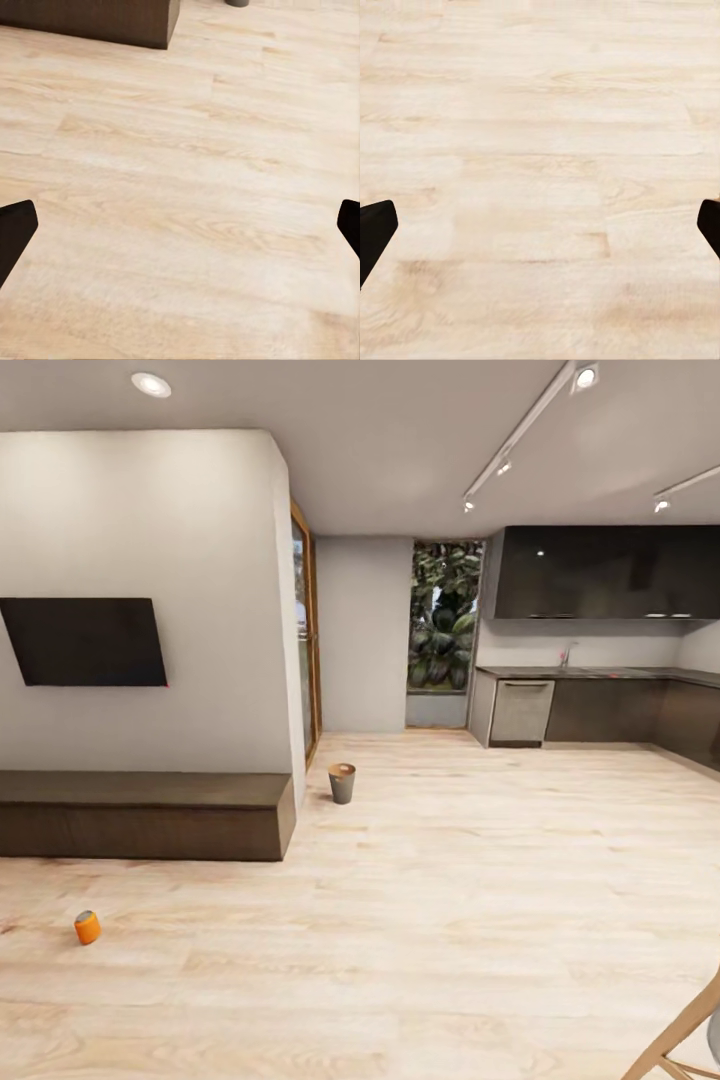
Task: Put the three can of soda from the living room inside the tash can in the kitchen.
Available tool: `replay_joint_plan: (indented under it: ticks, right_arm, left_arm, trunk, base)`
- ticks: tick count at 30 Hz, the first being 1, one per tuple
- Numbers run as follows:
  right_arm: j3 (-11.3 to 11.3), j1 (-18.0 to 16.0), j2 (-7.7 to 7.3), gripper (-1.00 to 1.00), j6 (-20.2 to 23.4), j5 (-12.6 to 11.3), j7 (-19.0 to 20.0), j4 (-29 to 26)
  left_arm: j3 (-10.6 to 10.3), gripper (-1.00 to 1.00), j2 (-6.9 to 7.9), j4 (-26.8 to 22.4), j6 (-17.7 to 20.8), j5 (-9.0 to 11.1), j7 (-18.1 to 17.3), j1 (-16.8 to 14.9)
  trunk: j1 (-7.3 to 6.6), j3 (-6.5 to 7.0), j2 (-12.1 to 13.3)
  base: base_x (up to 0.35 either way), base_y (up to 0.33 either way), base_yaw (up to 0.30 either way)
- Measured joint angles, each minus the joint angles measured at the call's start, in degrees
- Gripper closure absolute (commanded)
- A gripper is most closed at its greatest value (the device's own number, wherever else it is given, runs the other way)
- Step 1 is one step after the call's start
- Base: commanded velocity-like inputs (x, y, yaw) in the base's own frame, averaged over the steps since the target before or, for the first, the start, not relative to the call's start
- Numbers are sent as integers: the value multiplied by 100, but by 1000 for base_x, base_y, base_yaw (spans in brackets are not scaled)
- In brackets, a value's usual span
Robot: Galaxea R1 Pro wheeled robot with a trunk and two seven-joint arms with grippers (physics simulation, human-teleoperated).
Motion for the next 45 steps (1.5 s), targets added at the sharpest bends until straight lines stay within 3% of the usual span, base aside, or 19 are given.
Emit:
replay_joint_plan:
  ticks: [45]
  right_arm:
    - [0, 0, 0, -100, 0, 0, 2, 0]
  left_arm:
    - [0, -100, 0, 0, 0, 5, 0, 0]
  trunk:
    - [0, 0, 0]
  base:
    - [322, 0, 0]
